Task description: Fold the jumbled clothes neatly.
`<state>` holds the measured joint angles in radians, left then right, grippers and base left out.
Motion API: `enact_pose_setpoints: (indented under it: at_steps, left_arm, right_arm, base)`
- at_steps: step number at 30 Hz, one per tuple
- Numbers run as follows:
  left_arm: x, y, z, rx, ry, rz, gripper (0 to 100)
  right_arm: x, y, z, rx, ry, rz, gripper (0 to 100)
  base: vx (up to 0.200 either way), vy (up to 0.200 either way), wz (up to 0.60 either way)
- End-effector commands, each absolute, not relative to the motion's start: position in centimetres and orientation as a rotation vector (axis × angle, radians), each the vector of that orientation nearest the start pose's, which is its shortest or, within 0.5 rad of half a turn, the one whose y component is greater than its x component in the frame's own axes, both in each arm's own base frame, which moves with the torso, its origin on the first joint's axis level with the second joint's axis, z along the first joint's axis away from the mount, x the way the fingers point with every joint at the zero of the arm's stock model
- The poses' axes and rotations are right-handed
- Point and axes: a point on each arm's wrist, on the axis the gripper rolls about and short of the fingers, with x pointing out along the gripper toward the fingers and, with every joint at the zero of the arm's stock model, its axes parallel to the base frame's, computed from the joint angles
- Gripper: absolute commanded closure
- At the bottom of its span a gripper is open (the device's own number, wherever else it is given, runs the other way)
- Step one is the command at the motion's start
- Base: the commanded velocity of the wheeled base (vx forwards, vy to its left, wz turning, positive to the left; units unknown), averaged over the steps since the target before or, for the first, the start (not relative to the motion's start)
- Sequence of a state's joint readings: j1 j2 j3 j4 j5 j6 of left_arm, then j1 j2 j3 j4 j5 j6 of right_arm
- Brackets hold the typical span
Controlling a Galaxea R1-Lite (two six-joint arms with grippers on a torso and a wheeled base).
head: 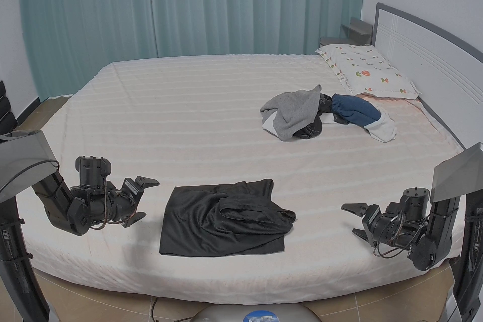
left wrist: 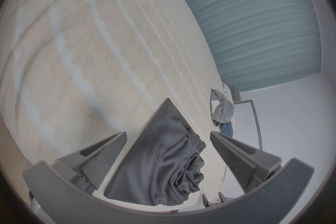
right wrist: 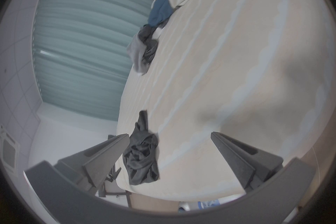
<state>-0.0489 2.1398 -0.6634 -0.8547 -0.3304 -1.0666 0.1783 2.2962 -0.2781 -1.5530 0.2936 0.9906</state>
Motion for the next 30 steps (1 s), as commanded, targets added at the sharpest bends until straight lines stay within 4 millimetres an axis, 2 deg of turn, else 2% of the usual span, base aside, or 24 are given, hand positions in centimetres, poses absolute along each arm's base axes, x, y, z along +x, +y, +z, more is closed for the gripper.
enact_pose_setpoints:
  at_steps: [1, 2, 3, 7, 10, 11, 15, 21, 27, 30]
  left_arm:
    - [33.7, -2.4, 2.5, -1.107, 0.747, -0.008, 0]
    - [33.7, -2.4, 2.5, -1.107, 0.747, -0.008, 0]
    - [33.9, -2.4, 2.4, -1.107, 0.742, -0.009, 0]
    - [33.9, -2.4, 2.3, -1.106, 0.744, -0.013, 0]
    - [34.0, -2.6, 2.4, -1.104, 0.743, -0.020, 0]
    - [34.0, -2.6, 2.4, -1.104, 0.743, -0.020, 0]
    - [34.7, -2.9, 2.4, -1.106, 0.734, -0.030, 0]
    - [34.7, -3.2, 2.5, -1.109, 0.737, -0.037, 0]
    - [34.7, -3.1, 2.6, -1.128, 0.733, -0.031, 0]
    - [34.7, -3.1, 2.5, -1.128, 0.734, -0.030, 0]
  right_arm:
    - [26.9, 8.5, 0.7, 0.879, 0.612, 0.305, 0]
    - [26.9, 8.5, 0.7, 0.879, 0.612, 0.305, 0]
    - [26.8, 10.2, 1.1, 0.805, 0.602, 0.385, 0]
    - [27.5, 12.6, 2.5, 0.634, 0.566, 0.496, 0]
    - [28.3, 14.5, 4.1, 0.594, 0.603, 0.533, 0]
    - [28.3, 14.5, 4.1, 0.594, 0.603, 0.533, 0]
    - [29.8, 17.6, 5.4, 0.536, 0.661, 0.579, 0]
    - [30.5, 20.3, 5.2, 0.463, 0.710, 0.625, 0]
    - [31.3, 21.7, 4.4, 0.430, 0.715, 0.649, 0]
    - [31.4, 22.5, 3.7, 0.423, 0.726, 0.661, 0]
  base:
    - [0.000, 0.000, 0.00]
    - [0.000, 0.000, 0.00]
    - [0.000, 0.000, 0.00]
    - [0.000, 0.000, 0.00]
    - [0.000, 0.000, 0.00]
    - [0.000, 0.000, 0.00]
    - [0.000, 0.000, 0.00]
    - [0.000, 0.000, 0.00]
    - [0.000, 0.200, 0.00]
    - [0.000, 0.000, 0.00]
